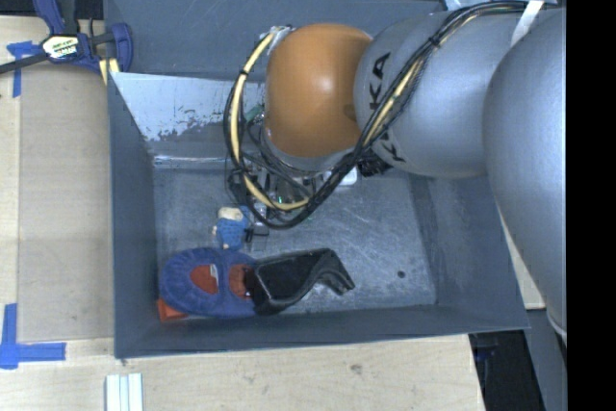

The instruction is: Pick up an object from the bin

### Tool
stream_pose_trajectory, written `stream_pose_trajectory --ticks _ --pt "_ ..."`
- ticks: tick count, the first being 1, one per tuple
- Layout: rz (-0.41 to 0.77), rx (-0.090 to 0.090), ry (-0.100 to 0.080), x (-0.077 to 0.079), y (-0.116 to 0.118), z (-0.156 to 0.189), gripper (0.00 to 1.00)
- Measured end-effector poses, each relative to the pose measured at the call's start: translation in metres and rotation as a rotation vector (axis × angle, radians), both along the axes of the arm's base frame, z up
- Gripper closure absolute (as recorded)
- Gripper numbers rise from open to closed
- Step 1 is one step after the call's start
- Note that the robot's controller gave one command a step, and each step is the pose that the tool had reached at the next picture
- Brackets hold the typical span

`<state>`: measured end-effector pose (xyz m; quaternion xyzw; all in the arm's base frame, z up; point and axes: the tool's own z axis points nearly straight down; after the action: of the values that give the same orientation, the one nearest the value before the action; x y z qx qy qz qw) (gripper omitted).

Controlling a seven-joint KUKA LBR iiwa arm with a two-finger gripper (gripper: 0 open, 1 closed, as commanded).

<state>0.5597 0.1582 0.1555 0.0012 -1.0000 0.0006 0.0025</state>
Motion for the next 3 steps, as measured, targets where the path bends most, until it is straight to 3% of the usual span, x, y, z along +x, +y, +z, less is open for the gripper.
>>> stream_pose_trajectory --ticks 1,3 --pt "0.167 0.0 -0.005 0.0482 -0.0584 -0.0887 0.0" --pt "0.163 0.001 -0.009 0.05 -0.0587 -0.0874 0.0"
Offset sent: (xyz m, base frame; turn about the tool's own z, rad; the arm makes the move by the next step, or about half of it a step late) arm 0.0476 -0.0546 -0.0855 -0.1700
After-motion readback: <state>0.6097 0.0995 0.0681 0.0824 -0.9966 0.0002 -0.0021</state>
